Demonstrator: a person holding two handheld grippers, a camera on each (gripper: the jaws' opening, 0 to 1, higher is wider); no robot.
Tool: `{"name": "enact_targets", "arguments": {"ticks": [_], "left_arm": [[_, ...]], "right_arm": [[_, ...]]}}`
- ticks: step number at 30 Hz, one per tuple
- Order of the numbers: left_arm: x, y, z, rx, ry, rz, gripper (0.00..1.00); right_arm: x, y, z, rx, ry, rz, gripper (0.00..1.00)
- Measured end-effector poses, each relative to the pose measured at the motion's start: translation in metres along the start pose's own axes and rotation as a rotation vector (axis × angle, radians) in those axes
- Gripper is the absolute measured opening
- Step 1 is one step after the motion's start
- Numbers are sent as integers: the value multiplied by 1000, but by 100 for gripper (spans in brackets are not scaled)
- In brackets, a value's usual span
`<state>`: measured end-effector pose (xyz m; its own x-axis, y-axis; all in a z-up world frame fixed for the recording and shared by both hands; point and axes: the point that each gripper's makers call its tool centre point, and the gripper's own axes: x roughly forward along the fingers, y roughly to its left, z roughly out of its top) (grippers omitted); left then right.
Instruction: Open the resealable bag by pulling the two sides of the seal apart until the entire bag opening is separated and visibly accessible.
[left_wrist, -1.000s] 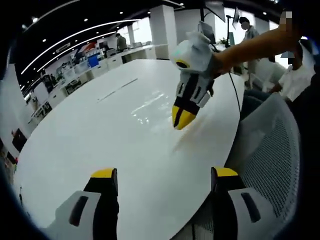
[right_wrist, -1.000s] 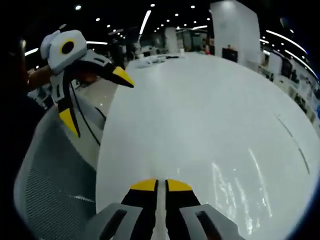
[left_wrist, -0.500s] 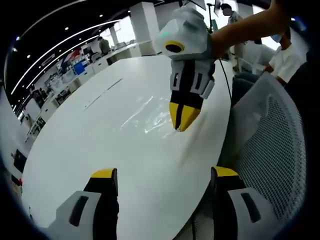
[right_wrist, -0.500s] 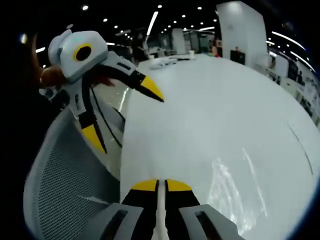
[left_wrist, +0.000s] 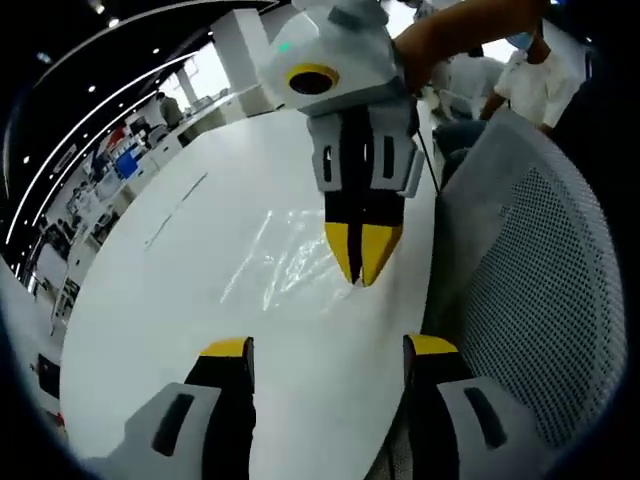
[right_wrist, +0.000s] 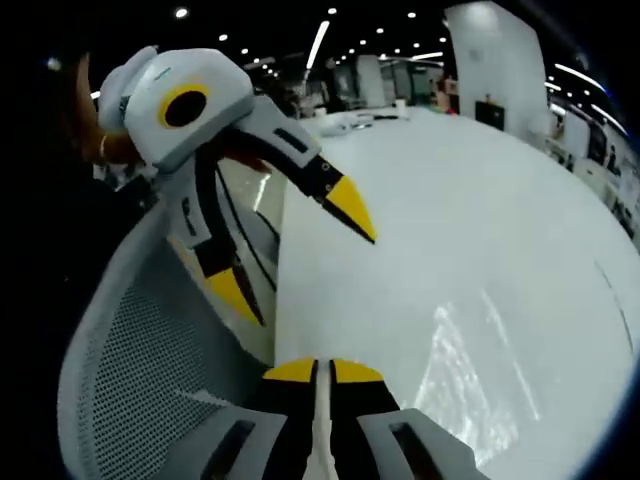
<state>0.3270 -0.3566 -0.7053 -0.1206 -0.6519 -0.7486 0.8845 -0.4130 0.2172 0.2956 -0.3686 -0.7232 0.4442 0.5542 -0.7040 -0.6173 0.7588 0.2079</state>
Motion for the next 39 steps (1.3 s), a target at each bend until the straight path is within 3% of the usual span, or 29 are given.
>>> {"name": "enact_targets", "arguments": {"ticks": [6, 9, 12, 28, 39], "left_arm": [[2, -2, 2, 49, 10, -18, 49], [2, -8, 8, 3, -26, -58, 43], [1, -9, 9, 7, -32, -61, 36], [11, -36, 15, 221, -33, -142, 25], [15, -37, 16, 359, -17, -152, 11]], "right_arm": [[2, 9, 0, 5, -7, 5, 0], [2, 10, 0, 5, -8, -1, 0], [1, 11, 1, 11, -19, -7, 0], [0, 19, 3, 24, -36, -25, 0], [3, 27, 3, -13, -15, -14, 0]]}}
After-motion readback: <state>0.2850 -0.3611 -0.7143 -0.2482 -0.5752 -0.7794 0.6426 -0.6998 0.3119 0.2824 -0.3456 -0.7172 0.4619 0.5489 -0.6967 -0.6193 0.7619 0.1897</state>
